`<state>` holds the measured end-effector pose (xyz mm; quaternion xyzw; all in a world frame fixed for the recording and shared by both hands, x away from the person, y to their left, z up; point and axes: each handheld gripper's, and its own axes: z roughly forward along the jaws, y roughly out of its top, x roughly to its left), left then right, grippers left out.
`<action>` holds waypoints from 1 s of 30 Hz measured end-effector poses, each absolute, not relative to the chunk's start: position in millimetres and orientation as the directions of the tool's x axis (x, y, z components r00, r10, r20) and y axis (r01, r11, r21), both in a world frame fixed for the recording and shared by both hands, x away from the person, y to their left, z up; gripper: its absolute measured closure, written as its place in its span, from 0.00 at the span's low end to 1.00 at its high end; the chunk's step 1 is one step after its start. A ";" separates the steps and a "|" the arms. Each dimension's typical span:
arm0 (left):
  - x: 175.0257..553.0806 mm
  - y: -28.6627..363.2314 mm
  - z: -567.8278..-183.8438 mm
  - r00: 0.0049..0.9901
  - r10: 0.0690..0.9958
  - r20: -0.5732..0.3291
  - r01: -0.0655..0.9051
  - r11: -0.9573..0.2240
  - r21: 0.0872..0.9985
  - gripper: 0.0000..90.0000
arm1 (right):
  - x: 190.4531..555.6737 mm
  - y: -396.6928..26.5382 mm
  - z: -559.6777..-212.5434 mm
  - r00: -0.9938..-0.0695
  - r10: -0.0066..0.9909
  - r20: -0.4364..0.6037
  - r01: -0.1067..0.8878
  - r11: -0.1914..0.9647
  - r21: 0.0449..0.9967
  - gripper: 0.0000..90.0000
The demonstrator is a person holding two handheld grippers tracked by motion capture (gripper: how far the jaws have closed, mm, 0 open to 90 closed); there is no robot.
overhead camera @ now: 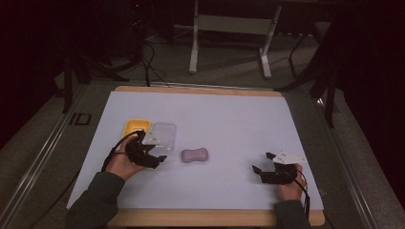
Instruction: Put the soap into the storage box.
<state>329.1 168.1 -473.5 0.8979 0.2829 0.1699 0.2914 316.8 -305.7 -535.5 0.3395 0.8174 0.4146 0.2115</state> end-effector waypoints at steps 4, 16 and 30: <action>330.0 164.9 -472.6 0.786 0.601 0.141 0.403 -0.672 0.621 0.37 | 316.9 -305.7 -535.6 -0.680 0.730 -0.064 0.380 0.426 0.821 0.21; 334.6 159.5 -471.0 0.793 0.592 0.144 0.399 -0.683 0.611 0.37 | 316.5 -305.8 -535.5 -0.681 0.729 -0.068 0.376 0.427 0.822 0.21; 341.5 146.3 -471.0 0.814 0.561 0.152 0.379 -0.711 0.592 0.37 | 316.4 -306.1 -535.5 -0.680 0.730 -0.066 0.374 0.423 0.826 0.21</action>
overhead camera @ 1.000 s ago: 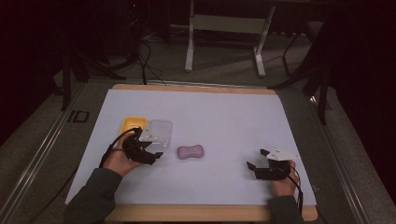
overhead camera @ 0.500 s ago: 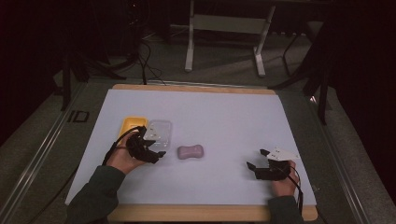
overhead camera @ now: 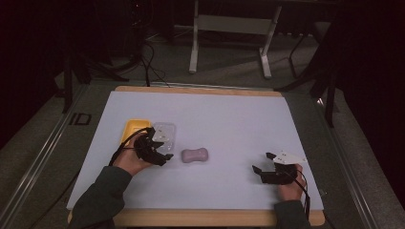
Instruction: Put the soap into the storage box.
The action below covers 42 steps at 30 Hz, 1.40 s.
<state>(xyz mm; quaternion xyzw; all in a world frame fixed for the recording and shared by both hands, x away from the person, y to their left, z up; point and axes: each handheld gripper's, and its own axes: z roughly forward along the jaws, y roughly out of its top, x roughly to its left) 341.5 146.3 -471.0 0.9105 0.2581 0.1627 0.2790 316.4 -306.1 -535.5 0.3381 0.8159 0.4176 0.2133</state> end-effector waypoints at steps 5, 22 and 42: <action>343.0 140.8 -470.6 0.822 0.547 0.161 0.370 -0.726 0.580 0.37 | 316.3 -306.0 -535.5 -0.680 0.730 -0.065 0.375 0.422 0.825 0.21; 350.9 119.2 -465.7 0.843 0.504 0.190 0.338 -0.769 0.543 0.36 | 316.3 -306.1 -535.5 -0.681 0.730 -0.064 0.373 0.421 0.827 0.21; 362.6 102.4 -469.1 0.858 0.482 0.175 0.335 -0.785 0.521 0.36 | 316.2 -306.6 -535.4 -0.682 0.729 -0.063 0.371 0.419 0.828 0.21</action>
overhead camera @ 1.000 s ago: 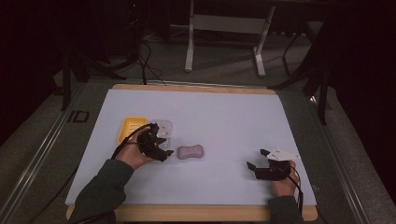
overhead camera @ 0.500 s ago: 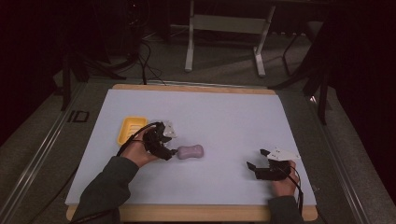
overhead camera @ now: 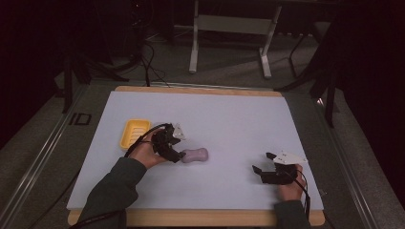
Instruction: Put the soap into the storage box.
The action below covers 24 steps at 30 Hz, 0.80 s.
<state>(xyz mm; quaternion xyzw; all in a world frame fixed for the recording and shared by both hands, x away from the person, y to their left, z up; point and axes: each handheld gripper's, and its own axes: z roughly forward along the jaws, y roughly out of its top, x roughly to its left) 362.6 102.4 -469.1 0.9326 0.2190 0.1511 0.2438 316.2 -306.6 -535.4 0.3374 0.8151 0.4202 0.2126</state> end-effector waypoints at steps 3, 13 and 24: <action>364.3 100.1 -469.6 0.861 0.479 0.174 0.336 -0.790 0.513 0.36 | 316.2 -306.6 -535.4 -0.682 0.728 -0.062 0.372 0.419 0.829 0.21; 372.3 93.2 -472.3 0.869 0.468 0.161 0.335 -0.795 0.506 0.36 | 316.0 -306.5 -535.4 -0.682 0.728 -0.063 0.371 0.420 0.828 0.21; 377.6 87.2 -475.3 0.892 0.437 0.118 0.322 -0.796 0.512 0.36 | 315.8 -306.4 -535.3 -0.682 0.728 -0.065 0.370 0.421 0.828 0.21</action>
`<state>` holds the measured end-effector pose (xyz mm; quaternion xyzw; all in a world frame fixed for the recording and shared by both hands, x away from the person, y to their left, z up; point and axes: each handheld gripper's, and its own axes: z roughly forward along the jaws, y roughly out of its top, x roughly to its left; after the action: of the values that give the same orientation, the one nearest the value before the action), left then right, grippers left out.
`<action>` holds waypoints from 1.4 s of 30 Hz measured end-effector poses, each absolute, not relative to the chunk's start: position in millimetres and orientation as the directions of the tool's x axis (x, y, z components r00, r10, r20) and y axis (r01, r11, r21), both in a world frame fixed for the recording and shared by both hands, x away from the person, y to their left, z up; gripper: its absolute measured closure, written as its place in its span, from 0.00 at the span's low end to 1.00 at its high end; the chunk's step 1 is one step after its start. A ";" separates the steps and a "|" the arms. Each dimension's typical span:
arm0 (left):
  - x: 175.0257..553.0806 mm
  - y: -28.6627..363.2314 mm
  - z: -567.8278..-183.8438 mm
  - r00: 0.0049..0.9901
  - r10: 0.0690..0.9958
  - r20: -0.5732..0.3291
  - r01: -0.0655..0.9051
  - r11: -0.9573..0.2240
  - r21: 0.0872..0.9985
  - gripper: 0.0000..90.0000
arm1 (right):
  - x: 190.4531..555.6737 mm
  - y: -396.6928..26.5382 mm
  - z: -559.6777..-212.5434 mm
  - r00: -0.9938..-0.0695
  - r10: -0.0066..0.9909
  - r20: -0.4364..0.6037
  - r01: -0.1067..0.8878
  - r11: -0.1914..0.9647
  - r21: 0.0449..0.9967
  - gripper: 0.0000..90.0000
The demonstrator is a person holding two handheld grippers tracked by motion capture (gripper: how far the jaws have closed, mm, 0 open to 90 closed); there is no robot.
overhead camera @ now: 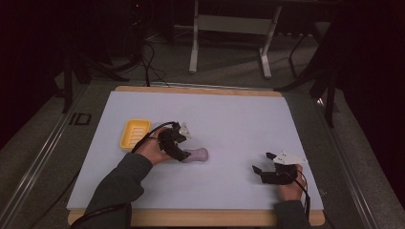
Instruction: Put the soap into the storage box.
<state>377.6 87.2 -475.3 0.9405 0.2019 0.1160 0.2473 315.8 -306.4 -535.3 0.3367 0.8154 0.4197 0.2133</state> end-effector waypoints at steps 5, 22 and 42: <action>379.1 76.2 -476.6 0.906 0.408 0.110 0.303 -0.809 0.504 0.34 | 315.8 -306.3 -535.3 -0.682 0.728 -0.066 0.370 0.421 0.828 0.21; 383.1 54.7 -484.4 0.932 0.352 0.084 0.281 -0.851 0.444 0.34 | 316.0 -305.5 -535.6 -0.685 0.725 -0.073 0.368 0.431 0.824 0.21; 394.0 32.3 -498.1 0.953 0.301 0.031 0.279 -0.913 0.298 0.36 | 315.9 -305.4 -535.6 -0.686 0.724 -0.074 0.367 0.432 0.824 0.21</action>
<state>394.0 32.3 -498.1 0.9773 0.1484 0.0380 0.1465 315.9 -305.4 -535.6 0.3335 0.8184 0.4159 0.2145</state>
